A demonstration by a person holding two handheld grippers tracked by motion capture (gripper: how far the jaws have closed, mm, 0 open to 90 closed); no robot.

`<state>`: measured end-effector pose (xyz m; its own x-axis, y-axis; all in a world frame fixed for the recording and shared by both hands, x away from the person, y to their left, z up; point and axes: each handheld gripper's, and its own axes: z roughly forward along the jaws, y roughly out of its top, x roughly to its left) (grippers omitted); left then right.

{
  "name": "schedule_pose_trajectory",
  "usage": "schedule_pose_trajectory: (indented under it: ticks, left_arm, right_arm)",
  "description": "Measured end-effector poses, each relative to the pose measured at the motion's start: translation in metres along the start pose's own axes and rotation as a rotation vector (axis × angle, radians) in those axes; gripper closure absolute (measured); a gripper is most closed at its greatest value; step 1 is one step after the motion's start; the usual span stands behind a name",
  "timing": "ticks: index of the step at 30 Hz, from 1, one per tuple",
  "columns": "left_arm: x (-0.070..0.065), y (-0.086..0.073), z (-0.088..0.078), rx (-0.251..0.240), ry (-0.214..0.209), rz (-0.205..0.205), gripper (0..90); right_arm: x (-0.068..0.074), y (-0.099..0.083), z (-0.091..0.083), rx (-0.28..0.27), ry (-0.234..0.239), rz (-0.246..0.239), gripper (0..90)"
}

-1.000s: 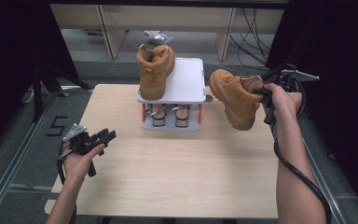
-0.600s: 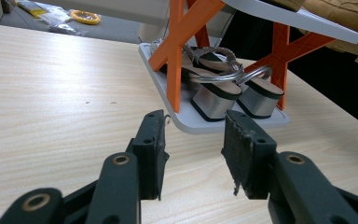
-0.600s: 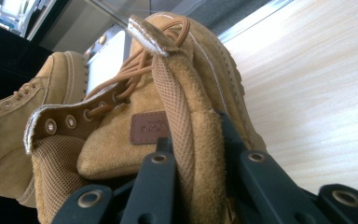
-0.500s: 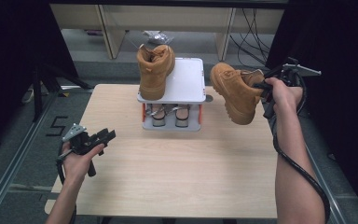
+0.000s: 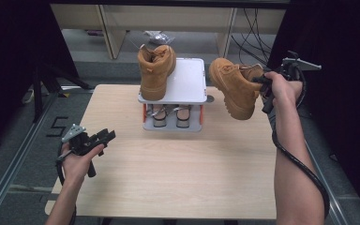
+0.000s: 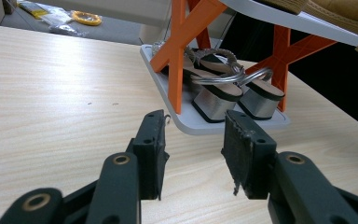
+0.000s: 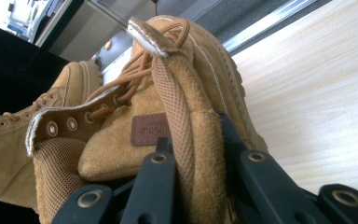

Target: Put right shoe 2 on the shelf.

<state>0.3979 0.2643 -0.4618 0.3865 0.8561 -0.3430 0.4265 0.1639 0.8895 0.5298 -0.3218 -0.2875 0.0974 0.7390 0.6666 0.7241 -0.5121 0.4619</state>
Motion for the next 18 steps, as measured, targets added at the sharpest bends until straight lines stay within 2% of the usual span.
schedule_pose_trajectory:
  ticks: [1, 2, 3, 4, 8, 9, 11, 12, 15, 17, 18]
  left_arm:
    - [0.000, 0.000, 0.000, 0.000, 0.000, -0.001, 58.1]
    - [0.000, 0.000, 0.000, -0.001, -0.001, -0.001, 58.1]
    - [0.000, 0.000, 0.000, -0.001, -0.001, -0.002, 58.1]
    - [0.000, 0.000, 0.000, -0.002, -0.001, -0.002, 58.1]
    - [0.001, 0.001, -0.001, -0.002, -0.001, 0.001, 58.2]
    - [0.000, 0.001, -0.001, -0.003, -0.001, 0.000, 58.2]
    - [0.000, 0.001, -0.001, -0.005, -0.003, -0.001, 58.2]
    - [0.000, 0.001, -0.001, -0.006, -0.002, -0.003, 58.2]
    - [0.000, 0.001, -0.001, -0.007, -0.002, -0.002, 58.2]
    - [0.000, 0.001, -0.001, -0.007, -0.001, -0.002, 58.2]
    - [0.000, 0.001, -0.001, -0.007, -0.002, -0.001, 58.2]
  right_arm:
    - [0.002, 0.001, 0.000, 0.001, -0.007, 0.009, 81.4]
    - [0.002, 0.001, 0.001, -0.007, -0.013, -0.020, 81.4]
    - [0.006, 0.001, 0.000, 0.006, -0.011, 0.018, 81.4]
    - [0.006, 0.002, 0.001, -0.006, -0.010, -0.005, 81.4]
    - [0.011, 0.003, 0.001, -0.001, -0.003, -0.009, 81.4]
    - [0.011, 0.003, 0.003, -0.018, -0.011, -0.028, 81.4]
    - [0.015, 0.003, 0.002, -0.005, 0.004, -0.005, 81.4]
    - [0.016, 0.003, 0.003, -0.012, -0.006, -0.019, 81.4]
    - [0.020, 0.003, 0.003, -0.001, 0.003, -0.009, 81.3]
    - [0.021, 0.004, 0.004, -0.014, 0.000, -0.034, 81.3]
    - [0.023, 0.003, 0.004, -0.005, 0.011, -0.009, 81.3]
